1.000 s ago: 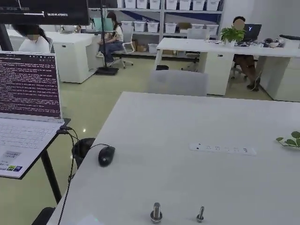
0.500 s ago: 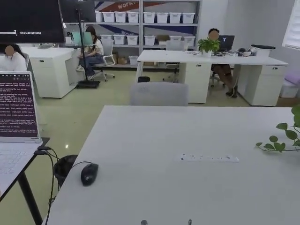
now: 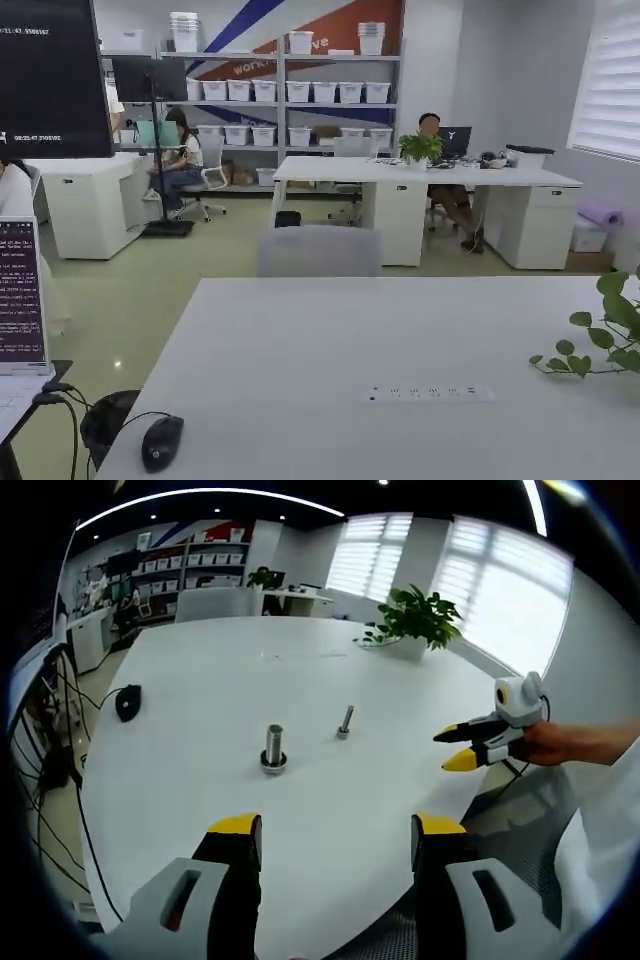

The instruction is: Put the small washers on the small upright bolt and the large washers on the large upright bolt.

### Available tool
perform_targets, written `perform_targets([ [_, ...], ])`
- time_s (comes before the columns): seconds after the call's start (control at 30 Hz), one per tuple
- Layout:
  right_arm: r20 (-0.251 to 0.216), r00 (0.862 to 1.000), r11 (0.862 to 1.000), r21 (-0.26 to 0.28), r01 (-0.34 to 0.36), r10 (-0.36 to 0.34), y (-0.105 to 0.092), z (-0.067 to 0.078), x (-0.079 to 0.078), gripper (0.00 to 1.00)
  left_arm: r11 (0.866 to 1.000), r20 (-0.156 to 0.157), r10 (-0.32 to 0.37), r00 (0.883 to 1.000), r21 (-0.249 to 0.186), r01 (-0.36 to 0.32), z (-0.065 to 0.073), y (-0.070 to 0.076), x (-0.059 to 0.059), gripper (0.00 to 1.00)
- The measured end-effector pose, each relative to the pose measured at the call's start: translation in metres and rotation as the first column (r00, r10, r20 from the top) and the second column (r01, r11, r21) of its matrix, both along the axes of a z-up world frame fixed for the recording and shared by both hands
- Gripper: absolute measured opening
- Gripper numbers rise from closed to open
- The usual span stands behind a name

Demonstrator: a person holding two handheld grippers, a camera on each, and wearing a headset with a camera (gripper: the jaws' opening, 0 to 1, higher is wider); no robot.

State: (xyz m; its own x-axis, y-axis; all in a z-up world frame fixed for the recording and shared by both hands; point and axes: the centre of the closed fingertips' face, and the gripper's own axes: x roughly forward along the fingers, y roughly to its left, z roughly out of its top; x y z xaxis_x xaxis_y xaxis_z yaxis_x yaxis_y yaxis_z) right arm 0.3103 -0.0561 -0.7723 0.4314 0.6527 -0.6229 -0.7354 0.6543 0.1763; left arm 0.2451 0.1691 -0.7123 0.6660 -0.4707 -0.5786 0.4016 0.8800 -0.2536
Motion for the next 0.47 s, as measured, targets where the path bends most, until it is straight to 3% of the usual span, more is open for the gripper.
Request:
perform_targets([
  [0.47, -0.002, 1.000, 1.000, -0.016, 0.007, -0.007, -0.0048, -0.0038, 0.0000, 0.59, 1.000, 0.017, 0.018, 1.000, -0.001, -0.018, 0.0081, 0.0073, 0.0080, 0.60],
])
